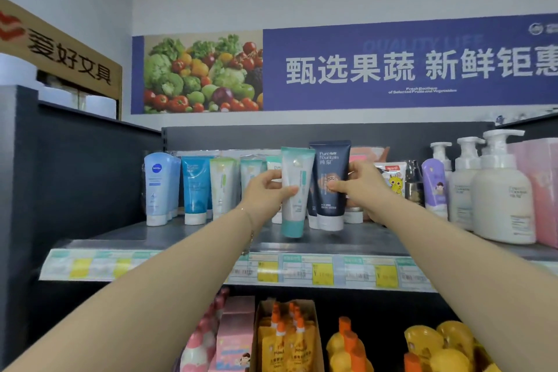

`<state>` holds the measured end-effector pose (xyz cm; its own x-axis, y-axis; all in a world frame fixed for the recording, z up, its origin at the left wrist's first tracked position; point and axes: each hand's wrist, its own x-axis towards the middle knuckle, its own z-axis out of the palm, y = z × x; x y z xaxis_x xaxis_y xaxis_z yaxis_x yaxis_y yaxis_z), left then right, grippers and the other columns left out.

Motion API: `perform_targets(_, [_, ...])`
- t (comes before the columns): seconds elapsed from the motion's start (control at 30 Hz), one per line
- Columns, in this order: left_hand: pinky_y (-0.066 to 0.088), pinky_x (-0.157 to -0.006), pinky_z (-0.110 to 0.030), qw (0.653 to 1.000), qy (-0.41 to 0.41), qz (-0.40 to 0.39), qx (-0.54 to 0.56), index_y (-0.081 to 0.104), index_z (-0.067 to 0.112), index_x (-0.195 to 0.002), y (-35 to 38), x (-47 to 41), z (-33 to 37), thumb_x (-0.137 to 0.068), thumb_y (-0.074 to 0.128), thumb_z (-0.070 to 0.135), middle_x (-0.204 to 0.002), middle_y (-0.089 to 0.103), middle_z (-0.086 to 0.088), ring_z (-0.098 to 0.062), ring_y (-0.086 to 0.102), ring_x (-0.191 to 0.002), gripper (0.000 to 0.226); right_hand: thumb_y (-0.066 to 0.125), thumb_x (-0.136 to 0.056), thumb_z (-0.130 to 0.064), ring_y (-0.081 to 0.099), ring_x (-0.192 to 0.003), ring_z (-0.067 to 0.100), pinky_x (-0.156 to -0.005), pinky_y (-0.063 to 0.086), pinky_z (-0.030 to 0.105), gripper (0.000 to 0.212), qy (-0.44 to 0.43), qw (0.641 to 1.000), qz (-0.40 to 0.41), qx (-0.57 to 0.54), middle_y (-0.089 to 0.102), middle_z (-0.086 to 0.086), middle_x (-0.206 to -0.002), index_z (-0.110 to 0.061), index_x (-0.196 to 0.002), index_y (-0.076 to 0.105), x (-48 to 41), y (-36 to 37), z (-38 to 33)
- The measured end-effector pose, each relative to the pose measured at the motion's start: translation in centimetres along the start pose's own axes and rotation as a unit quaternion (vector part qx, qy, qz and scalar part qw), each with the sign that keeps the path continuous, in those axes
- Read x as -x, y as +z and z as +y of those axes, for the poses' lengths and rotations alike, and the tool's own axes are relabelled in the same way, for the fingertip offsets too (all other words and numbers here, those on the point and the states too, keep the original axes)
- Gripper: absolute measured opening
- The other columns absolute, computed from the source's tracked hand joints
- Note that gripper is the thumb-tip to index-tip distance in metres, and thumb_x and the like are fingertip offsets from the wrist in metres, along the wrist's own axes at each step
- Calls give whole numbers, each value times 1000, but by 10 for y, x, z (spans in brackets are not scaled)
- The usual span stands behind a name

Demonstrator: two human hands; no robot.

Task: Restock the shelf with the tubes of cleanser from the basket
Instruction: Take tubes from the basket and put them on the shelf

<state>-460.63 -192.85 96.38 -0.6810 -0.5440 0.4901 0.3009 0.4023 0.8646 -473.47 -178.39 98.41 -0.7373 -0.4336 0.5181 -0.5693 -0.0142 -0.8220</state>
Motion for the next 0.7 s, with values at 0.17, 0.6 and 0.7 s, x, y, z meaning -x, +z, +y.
perform_targets(0.17, [53, -91, -39, 1000, 2, 23, 11, 62, 25, -98, 2, 1, -12, -88, 68, 12, -102, 70, -5, -21, 67, -96, 18, 80, -78, -11, 66, -92, 24, -85, 56, 43, 24, -6, 998, 2, 61, 69, 5, -98, -17, -90, 60, -7, 4, 7])
perform_targets(0.6, [53, -93, -40, 998, -4, 51, 21, 58, 21, -110, 3, 9, -7, -91, 64, 12, -105, 68, 0, -18, 65, -100, 22, 72, -86, -13, 51, -60, 10, -52, 37, 21, 13, 18, 985, -86, 150, 57, -4, -71, -12, -91, 60, 1, -5, 13])
perform_targets(0.7, [53, -94, -43, 998, -1, 58, 10, 59, 20, -112, 3, 11, 0, -91, 64, 13, -111, 68, -3, -20, 65, -103, 23, 70, -87, -25, 56, -65, 17, -53, 39, 25, 25, 20, 978, -65, 198, 55, 1, -69, -16, -74, 50, 8, -11, 13])
